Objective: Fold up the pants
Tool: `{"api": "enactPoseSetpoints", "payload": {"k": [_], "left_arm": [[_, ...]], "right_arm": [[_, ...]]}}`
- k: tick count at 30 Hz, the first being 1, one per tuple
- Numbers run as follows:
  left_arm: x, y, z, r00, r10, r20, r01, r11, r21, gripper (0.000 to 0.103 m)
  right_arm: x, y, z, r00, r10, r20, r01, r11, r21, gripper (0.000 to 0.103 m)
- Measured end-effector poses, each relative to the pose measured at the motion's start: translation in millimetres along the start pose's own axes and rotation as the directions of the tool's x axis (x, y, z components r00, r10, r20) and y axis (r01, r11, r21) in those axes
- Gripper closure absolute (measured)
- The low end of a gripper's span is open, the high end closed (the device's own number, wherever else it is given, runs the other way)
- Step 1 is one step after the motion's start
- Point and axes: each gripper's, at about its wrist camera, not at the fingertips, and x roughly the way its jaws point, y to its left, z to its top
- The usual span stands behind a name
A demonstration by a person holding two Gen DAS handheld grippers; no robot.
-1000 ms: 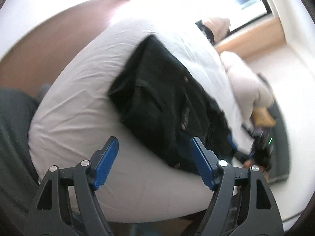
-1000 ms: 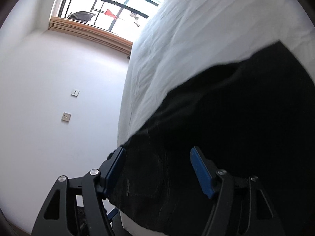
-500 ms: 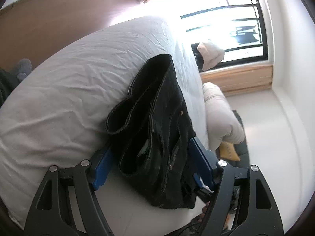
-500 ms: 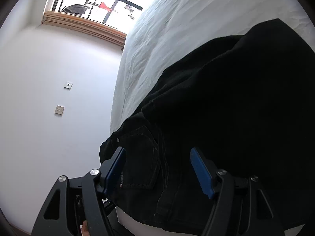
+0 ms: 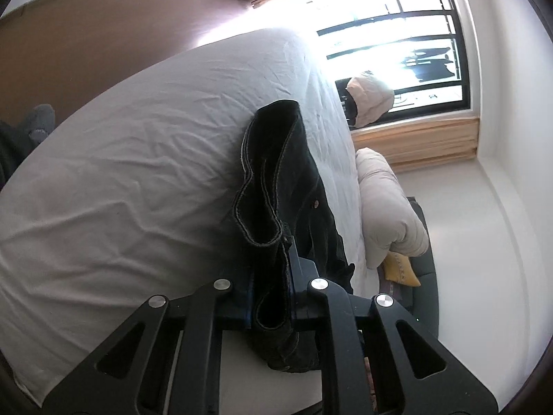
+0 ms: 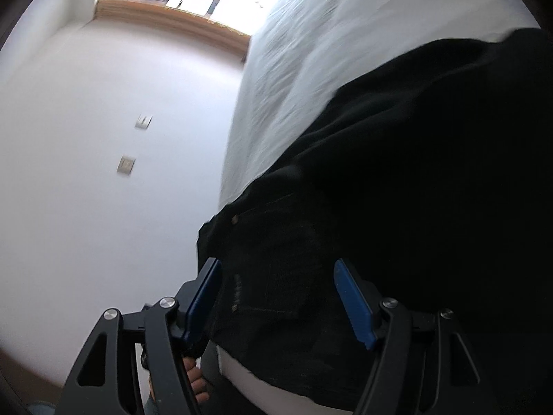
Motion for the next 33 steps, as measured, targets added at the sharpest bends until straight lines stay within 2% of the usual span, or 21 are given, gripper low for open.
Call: {"api": "enactPoseSetpoints", "payload": {"k": [3,6,14,16,18,20,23,28,30,32,33], "left_arm": [[4.5,-9.5,2.2,1.0,0.009,0.001,-0.009,1.0,0.029,0.091],[10.5,-23.2,-1.2,1.0,0.014,-0.003,-0.014,0.997,0.072,0.092],[10.0,-83.4,-7.2,1.0,0.011,-0.006,-0.01,0.966,0.257,0.092],[11.2,-100.4,-10.3,1.0,0.019,-0.007,-0.016,0.951,0.308,0.092],[18.8,-123.6,-13.9,1.0,0.027,-0.012,-0.021,0.935,0.354,0.092],[29.6,-148.8,-18.0,0.999,0.029,-0.019,-0.019,0.916,0.401,0.092],[44.2,-186.3,-30.4,0.999,0.03,-0.045,-0.005,0.875,0.484,0.092],[99.9,-249.8,-81.9,0.986,0.057,-0.155,0.057,0.766,0.64,0.092],[132.4,-267.7,-116.6,0.972,0.088,-0.22,0.095,0.705,0.703,0.092],[161.6,-275.0,-146.4,0.951,0.128,-0.281,0.127,0.666,0.735,0.092],[178.7,-277.4,-166.5,0.935,0.154,-0.32,0.149,0.646,0.749,0.092]], "right_arm": [[20.9,2.5,3.0,0.997,0.018,-0.077,-0.019,1.0,-0.013,0.032],[48.5,-10.0,5.1,0.987,-0.052,-0.151,0.053,0.999,0.003,0.032],[49.5,-13.7,5.8,0.988,-0.04,-0.146,0.042,0.999,0.012,0.033],[45.7,-11.7,6.2,0.99,-0.034,-0.139,0.039,0.998,0.038,0.032],[40.3,-9.9,8.1,0.99,-0.022,-0.141,0.032,0.997,0.067,0.027],[28.4,-5.4,13.5,0.992,0.001,-0.127,0.006,0.999,0.053,0.027],[6.1,-8.3,22.7,0.994,0.033,-0.1,-0.027,0.998,0.052,0.027],[-40.3,-33.1,38.9,0.993,0.111,-0.031,-0.107,0.989,0.103,0.024],[-55.9,-43.4,43.5,0.992,0.127,-0.007,-0.125,0.985,0.115,0.022],[-71.7,-53.4,47.9,0.989,0.144,0.018,-0.145,0.981,0.127,0.021],[-80.1,-58.4,49.3,0.987,0.155,0.033,-0.158,0.979,0.129,0.019]]}}
